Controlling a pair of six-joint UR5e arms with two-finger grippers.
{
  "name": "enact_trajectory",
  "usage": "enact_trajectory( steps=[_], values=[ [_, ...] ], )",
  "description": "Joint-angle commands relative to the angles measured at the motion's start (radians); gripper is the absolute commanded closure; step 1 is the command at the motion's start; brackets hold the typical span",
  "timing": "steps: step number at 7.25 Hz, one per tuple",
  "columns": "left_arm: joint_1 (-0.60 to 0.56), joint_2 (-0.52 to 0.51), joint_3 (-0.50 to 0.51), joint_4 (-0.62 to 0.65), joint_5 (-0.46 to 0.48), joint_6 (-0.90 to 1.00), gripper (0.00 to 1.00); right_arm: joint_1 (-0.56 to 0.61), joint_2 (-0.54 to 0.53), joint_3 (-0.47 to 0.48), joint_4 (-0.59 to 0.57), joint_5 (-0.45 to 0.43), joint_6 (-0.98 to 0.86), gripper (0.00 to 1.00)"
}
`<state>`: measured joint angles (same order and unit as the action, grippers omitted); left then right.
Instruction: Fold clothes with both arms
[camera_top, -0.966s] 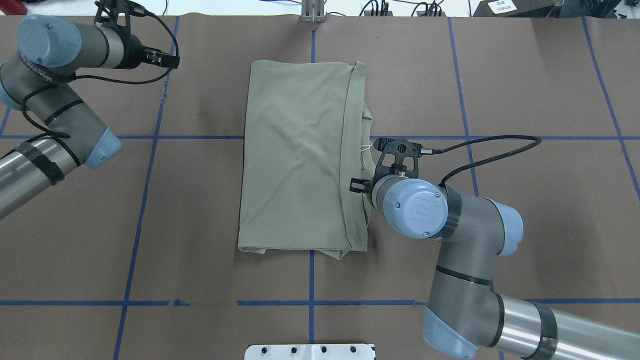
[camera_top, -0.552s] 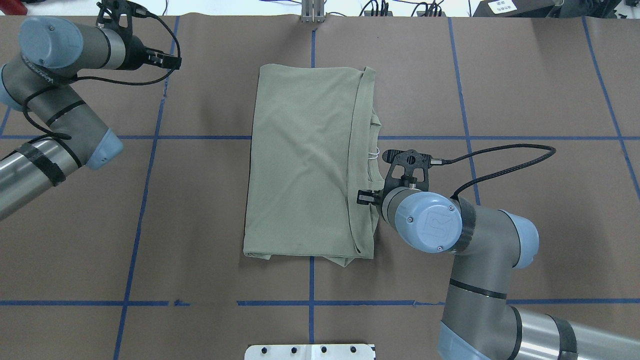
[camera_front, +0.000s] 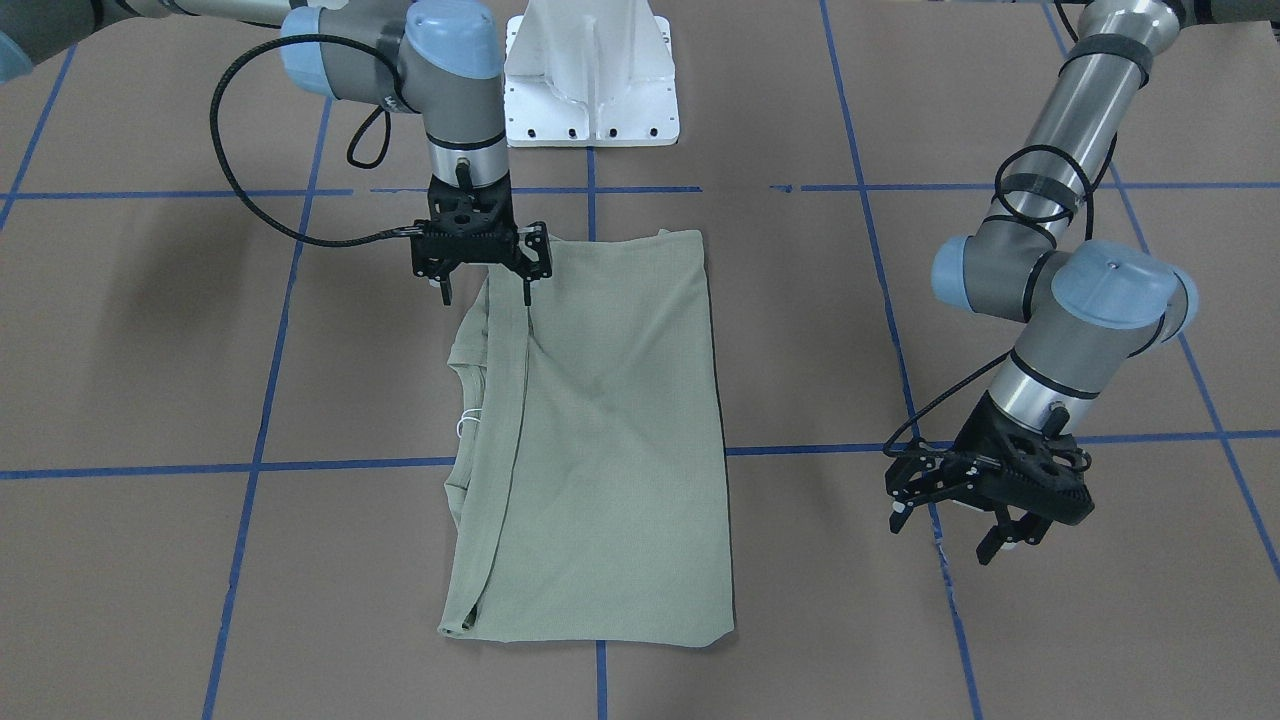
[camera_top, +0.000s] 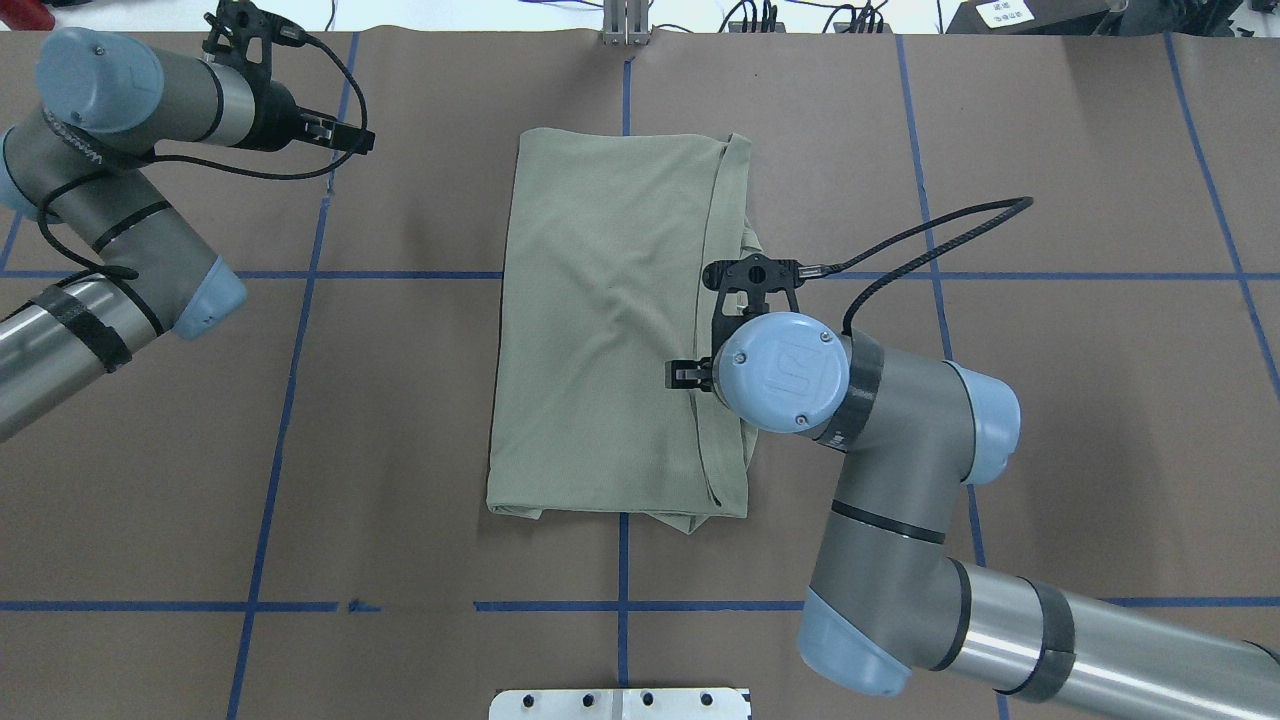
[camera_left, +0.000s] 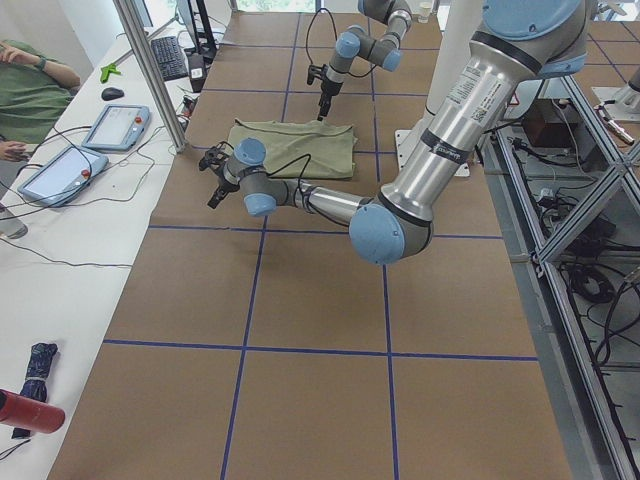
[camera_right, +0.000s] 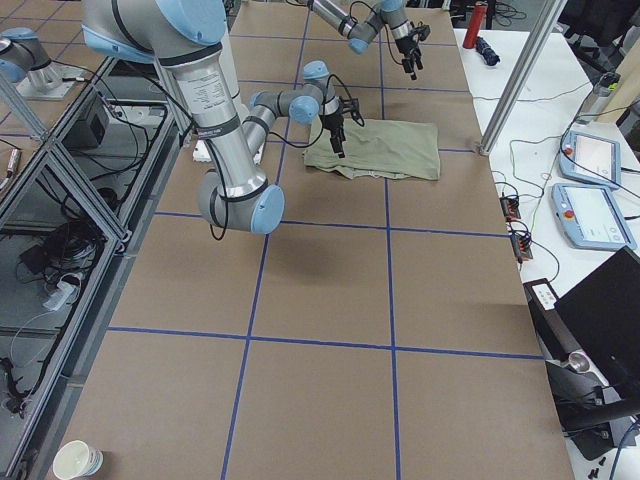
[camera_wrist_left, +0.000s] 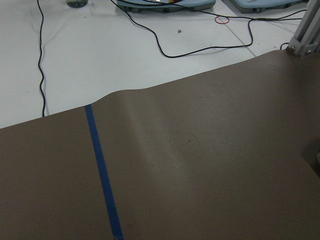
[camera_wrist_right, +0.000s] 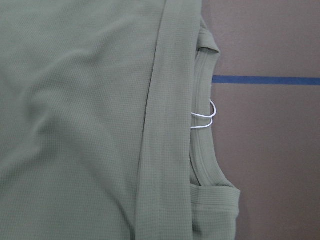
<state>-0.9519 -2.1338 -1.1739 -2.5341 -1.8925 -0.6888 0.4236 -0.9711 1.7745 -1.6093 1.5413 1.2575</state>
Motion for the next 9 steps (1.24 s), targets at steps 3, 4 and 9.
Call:
enact_trajectory(
  steps=[3,4,9],
  values=[
    [-0.001,0.000,-0.001,0.000,-0.010,0.000,0.00,0.001,0.106,-0.165,-0.079,0.025,-0.124,0.00],
    [0.001,0.000,-0.001,0.000,-0.010,0.000,0.00,0.000,0.107,-0.178,-0.086,0.023,-0.124,0.00],
    [0.001,0.000,0.002,0.000,-0.010,-0.001,0.00,-0.014,0.146,-0.244,-0.086,-0.010,-0.125,0.12]
  ],
)
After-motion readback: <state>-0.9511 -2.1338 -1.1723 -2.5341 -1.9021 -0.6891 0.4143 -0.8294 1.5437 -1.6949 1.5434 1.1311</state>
